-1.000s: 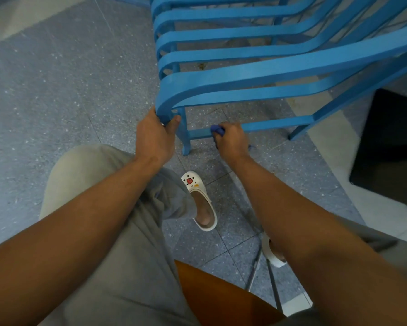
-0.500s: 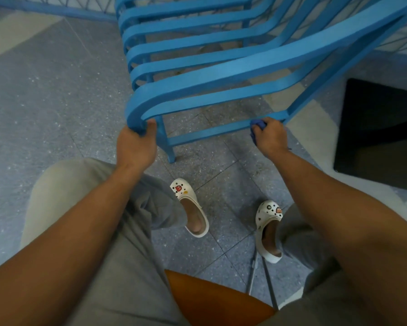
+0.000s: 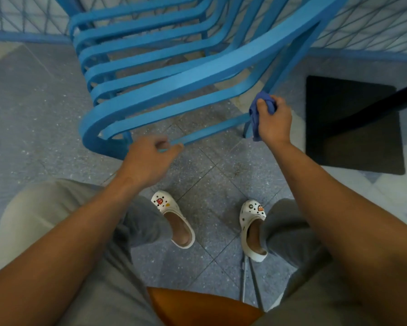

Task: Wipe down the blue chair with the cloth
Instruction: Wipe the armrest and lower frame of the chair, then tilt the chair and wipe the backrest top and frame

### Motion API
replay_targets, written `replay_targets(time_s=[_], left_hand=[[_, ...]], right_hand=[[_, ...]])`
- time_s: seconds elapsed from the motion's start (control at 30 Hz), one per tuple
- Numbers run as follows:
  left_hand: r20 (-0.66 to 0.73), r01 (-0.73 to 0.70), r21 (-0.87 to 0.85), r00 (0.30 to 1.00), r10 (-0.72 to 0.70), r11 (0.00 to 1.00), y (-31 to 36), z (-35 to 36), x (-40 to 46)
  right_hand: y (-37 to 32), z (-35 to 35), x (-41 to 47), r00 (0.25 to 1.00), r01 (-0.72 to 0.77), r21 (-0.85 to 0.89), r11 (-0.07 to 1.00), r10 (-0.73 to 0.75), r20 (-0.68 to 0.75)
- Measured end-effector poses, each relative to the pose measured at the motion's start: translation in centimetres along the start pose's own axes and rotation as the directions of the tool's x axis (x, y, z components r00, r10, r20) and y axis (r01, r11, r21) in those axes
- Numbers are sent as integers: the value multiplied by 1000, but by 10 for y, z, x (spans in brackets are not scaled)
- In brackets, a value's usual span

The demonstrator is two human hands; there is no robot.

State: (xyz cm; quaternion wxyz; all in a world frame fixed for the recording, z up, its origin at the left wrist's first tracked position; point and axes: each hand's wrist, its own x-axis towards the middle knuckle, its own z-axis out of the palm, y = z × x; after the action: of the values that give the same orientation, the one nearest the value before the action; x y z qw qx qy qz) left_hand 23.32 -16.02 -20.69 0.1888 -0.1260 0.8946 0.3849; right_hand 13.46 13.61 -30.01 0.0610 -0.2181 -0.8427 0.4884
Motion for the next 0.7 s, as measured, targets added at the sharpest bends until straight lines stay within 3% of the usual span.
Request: replay_targets(time_s=[0.07, 0.17, 0.27, 0.33, 0.43, 0.57, 0.7], left_hand=[[-84, -236, 14, 968, 236, 972, 30, 3, -4], [-192, -536, 95, 817, 543, 839, 74, -2, -3], [-240, -687, 235, 645, 726, 688, 105, -17, 9], [-269, -703, 301, 586, 764, 645, 117, -25, 21], [-270, -650, 348, 621, 736, 676, 124, -29, 41], [-231, -558, 378, 716, 659, 739, 119, -13, 56], [-277, -501, 512, 673, 686, 698, 115, 0, 58]], right_hand=[[-9, -12, -1, 1000, 10, 38, 999, -9, -28], [-20, -28, -5, 999, 31, 79, 996, -29, -34], [-36, -47, -4, 991, 134, 19, 991, -134, -10], [-51, -64, 5, 974, 221, -40, 974, -219, 52], [-71, -93, 20, 957, 267, -47, 962, -260, 125], [-82, -101, 26, 957, 239, 121, 963, -255, 139], [-88, -90, 24, 954, 225, 204, 953, -258, 152]])
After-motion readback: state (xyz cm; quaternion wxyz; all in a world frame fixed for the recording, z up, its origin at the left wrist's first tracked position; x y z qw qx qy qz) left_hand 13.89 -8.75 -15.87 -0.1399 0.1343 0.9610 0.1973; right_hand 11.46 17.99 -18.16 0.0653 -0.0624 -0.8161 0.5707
